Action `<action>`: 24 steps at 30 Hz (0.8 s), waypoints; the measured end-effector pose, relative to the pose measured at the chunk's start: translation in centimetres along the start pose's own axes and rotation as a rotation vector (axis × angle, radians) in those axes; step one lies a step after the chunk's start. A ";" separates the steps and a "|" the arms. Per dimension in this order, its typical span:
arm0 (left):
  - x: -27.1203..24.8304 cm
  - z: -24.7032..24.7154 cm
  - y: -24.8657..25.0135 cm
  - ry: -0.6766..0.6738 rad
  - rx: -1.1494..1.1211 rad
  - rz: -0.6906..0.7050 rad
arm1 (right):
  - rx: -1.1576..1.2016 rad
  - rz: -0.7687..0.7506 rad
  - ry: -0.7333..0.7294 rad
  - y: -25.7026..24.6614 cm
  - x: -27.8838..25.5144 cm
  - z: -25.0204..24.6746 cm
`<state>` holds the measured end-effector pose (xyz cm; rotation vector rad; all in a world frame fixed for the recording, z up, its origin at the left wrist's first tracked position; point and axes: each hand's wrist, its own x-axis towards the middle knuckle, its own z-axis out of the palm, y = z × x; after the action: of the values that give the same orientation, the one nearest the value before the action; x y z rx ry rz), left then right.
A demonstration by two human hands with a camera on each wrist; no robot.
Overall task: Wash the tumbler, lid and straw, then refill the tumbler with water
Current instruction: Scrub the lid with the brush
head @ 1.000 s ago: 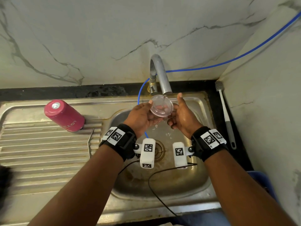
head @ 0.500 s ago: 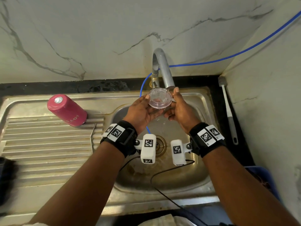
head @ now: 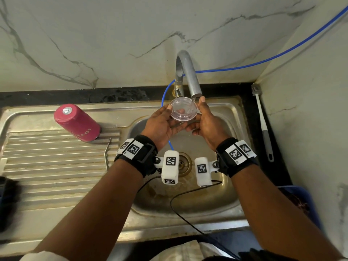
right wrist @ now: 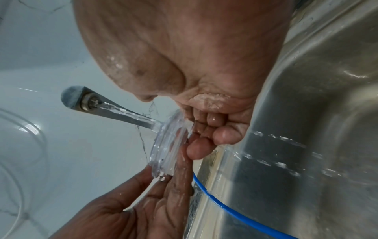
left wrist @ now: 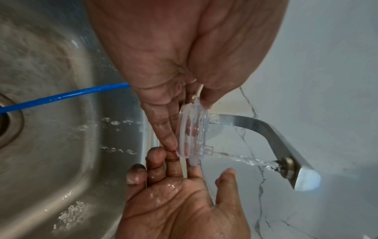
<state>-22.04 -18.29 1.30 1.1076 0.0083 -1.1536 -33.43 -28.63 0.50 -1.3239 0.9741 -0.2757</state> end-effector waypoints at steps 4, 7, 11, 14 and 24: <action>-0.1 0.1 0.0 -0.002 -0.002 -0.005 | 0.005 -0.003 0.000 0.0 0.0 -0.2; 0.1 0.1 0.0 -0.005 0.005 -0.006 | -0.004 -0.018 -0.009 -0.1 0.0 -0.4; 0.2 0.2 0.0 -0.006 0.005 -0.004 | 0.005 -0.018 -0.015 -0.3 0.2 -0.4; 0.4 0.3 0.0 -0.009 0.004 0.003 | 0.015 -0.019 -0.013 -0.3 0.4 -0.4; 0.4 0.1 -0.3 -0.111 0.076 0.023 | 0.085 0.013 0.043 0.7 0.3 -0.7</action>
<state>-22.14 -18.68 0.95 1.1063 -0.1349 -1.2016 -34.07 -29.10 -0.22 -1.2384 0.9962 -0.3333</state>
